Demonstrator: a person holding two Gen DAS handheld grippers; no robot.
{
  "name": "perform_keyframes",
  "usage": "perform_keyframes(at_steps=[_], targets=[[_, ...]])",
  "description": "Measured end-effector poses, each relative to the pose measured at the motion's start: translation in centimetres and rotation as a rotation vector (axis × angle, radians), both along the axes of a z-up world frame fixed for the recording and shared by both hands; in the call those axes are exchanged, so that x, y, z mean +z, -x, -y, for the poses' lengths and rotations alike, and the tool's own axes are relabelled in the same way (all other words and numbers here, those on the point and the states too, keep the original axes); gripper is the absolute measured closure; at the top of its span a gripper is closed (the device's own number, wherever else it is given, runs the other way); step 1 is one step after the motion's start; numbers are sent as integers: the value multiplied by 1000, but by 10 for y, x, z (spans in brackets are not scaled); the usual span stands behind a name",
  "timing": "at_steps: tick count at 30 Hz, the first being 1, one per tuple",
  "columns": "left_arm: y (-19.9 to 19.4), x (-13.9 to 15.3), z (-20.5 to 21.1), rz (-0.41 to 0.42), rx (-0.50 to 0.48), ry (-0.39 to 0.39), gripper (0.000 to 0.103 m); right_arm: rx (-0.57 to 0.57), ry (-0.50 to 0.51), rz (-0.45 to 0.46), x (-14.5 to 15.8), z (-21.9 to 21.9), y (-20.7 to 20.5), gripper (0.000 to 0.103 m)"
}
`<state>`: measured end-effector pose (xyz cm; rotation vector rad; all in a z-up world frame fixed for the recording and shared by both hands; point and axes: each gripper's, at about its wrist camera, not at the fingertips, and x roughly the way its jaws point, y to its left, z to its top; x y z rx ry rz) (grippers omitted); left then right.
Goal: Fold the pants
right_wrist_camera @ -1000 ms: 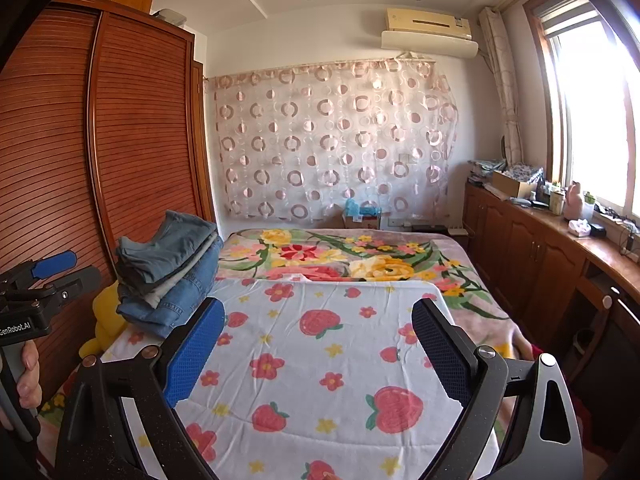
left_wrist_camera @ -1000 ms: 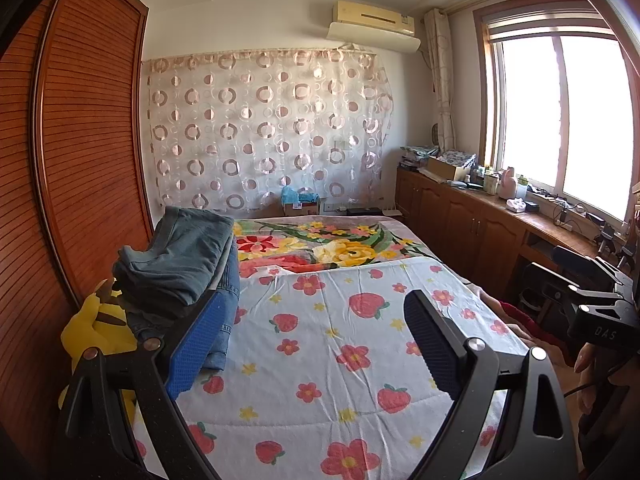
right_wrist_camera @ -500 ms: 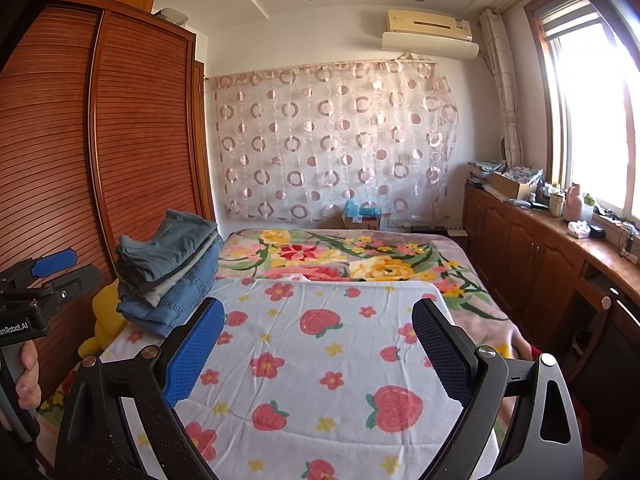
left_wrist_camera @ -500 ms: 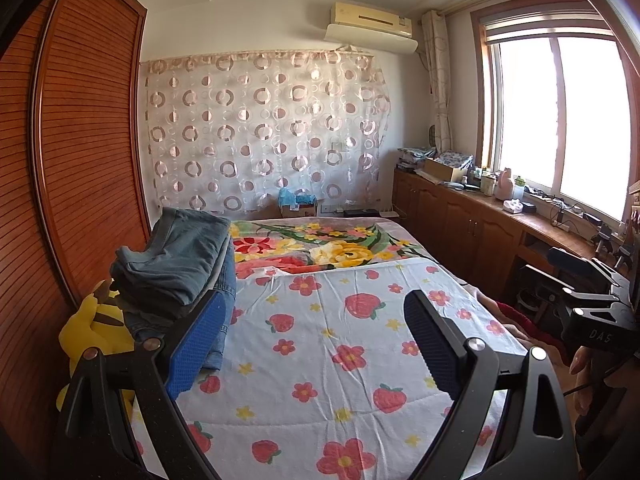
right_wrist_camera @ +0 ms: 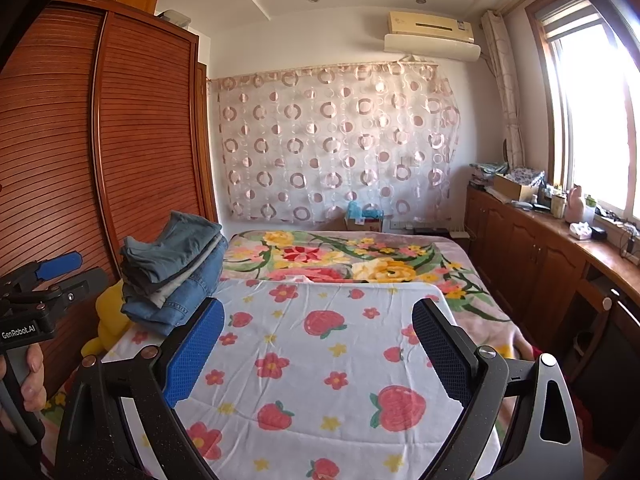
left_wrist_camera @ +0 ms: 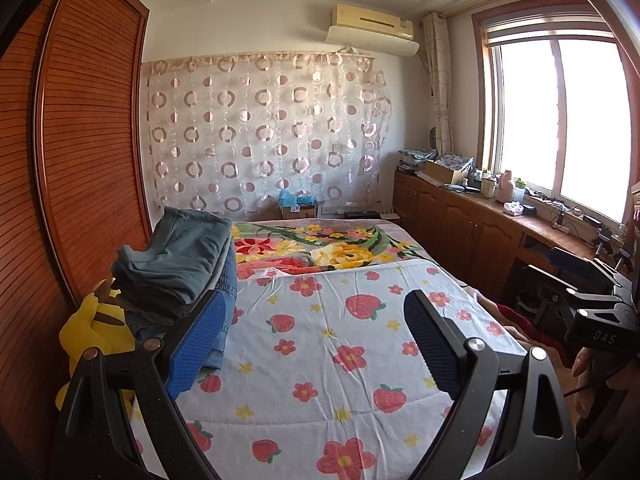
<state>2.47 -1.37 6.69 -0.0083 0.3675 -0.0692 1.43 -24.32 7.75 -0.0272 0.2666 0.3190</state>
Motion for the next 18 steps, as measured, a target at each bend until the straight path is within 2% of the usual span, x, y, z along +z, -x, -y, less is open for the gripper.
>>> perform_keyframes(at_steps=[18], targets=[[5, 6, 4, 11, -7, -2, 12, -1, -1, 4, -2, -1, 1, 7]])
